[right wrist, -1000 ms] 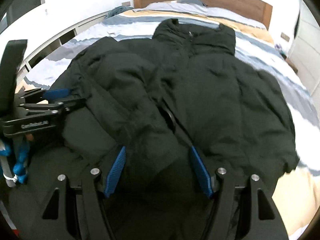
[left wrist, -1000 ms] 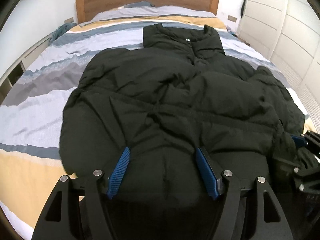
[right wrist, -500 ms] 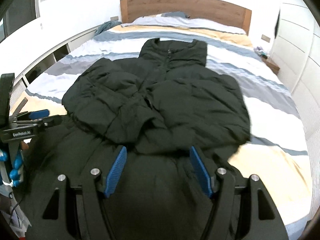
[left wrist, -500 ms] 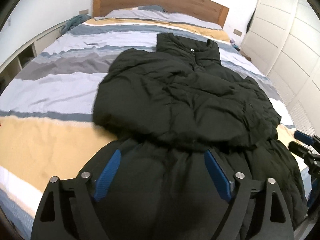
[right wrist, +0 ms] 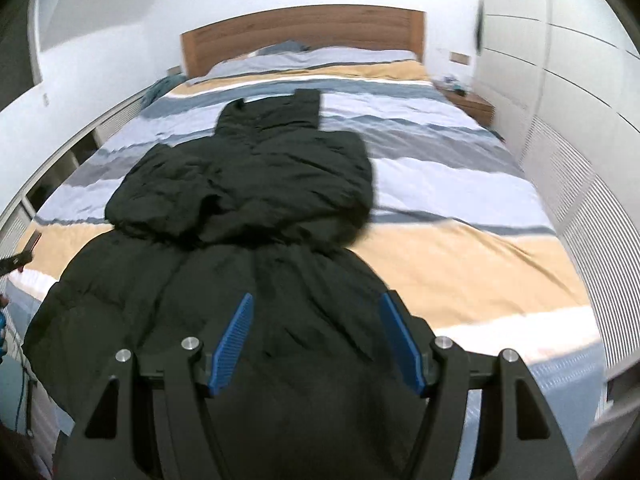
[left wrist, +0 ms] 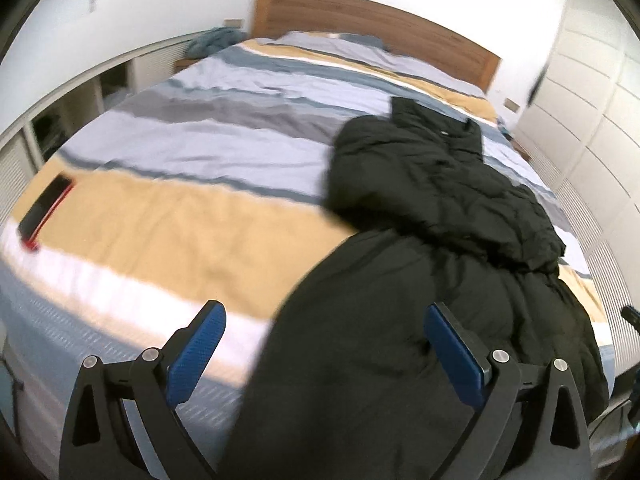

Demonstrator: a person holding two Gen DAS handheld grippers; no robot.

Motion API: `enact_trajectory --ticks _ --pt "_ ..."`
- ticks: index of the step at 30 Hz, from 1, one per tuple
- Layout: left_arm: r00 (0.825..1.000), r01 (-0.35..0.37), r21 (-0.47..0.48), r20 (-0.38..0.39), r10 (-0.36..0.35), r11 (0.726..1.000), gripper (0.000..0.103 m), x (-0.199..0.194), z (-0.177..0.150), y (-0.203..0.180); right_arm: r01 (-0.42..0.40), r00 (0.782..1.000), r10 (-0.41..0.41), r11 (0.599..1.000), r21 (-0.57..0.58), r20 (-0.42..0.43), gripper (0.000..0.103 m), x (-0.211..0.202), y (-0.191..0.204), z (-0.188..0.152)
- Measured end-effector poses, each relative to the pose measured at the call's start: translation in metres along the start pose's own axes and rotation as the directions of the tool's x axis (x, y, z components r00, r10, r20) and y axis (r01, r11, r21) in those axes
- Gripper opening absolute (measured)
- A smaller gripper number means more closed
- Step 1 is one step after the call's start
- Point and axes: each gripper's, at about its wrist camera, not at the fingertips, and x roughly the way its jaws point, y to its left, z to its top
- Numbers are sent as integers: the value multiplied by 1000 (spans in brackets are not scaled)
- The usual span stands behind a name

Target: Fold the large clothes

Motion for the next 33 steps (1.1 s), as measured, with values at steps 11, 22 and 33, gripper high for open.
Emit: enact_trajectory --ticks 11,22,33 --pt "995 -84 -108 37 88 991 98 -52 -27 63 79 997 -81 991 108 10 65 -40 -63 -35" --pt "983 -79 45 167 70 996 102 -63 109 3 62 991 -62 998 3 122 65 -29 -36 79" --pt "994 4 148 107 -20 989 102 103 277 -90 -55 994 57 998 -27 92 65 125 -6 234"
